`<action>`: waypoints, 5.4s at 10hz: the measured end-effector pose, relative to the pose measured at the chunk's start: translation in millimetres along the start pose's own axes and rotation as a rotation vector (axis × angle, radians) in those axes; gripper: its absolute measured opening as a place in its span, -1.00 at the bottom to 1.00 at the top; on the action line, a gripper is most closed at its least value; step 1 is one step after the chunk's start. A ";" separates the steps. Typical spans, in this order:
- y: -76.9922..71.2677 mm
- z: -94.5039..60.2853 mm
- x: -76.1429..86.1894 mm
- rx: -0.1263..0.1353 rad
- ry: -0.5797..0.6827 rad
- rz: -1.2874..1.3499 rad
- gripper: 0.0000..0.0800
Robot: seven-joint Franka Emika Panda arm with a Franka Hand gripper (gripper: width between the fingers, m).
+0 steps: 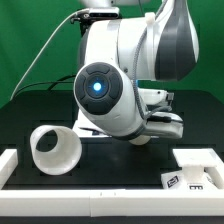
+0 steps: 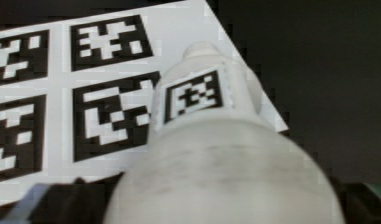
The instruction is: Assemble lamp
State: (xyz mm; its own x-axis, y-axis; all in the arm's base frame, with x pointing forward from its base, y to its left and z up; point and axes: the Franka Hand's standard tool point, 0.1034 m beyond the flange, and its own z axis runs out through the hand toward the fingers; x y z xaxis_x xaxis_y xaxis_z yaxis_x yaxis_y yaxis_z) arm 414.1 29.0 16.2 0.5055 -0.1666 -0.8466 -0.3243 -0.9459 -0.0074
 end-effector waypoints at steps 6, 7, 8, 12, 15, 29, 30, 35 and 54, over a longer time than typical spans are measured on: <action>-21.8 -76.4 -38.4 0.004 0.155 -0.070 0.43; -32.2 -97.5 -53.5 0.007 0.206 -0.074 0.43; -45.1 -116.5 -66.6 0.005 0.264 -0.110 0.44; -55.2 -129.0 -57.5 0.025 0.571 -0.150 0.44; -74.5 -180.6 -64.9 -0.069 0.783 -0.271 0.44; -126.4 -220.9 -36.6 -0.152 1.415 -0.471 0.44; -127.8 -221.7 -33.7 -0.168 1.416 -0.483 0.44; -123.7 -214.0 -22.3 -0.185 1.400 -0.491 0.44; -126.7 -199.0 -3.9 -0.205 1.040 -0.442 0.75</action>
Offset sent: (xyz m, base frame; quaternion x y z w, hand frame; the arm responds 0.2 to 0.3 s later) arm 0.0195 -0.0074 0.0441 -0.0304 -0.0033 -0.0703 0.9971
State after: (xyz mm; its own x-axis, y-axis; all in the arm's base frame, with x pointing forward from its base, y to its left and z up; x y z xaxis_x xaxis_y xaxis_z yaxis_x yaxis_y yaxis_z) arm 612.3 94.2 126.4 0.9895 0.1324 0.0581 0.1342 -0.9906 -0.0273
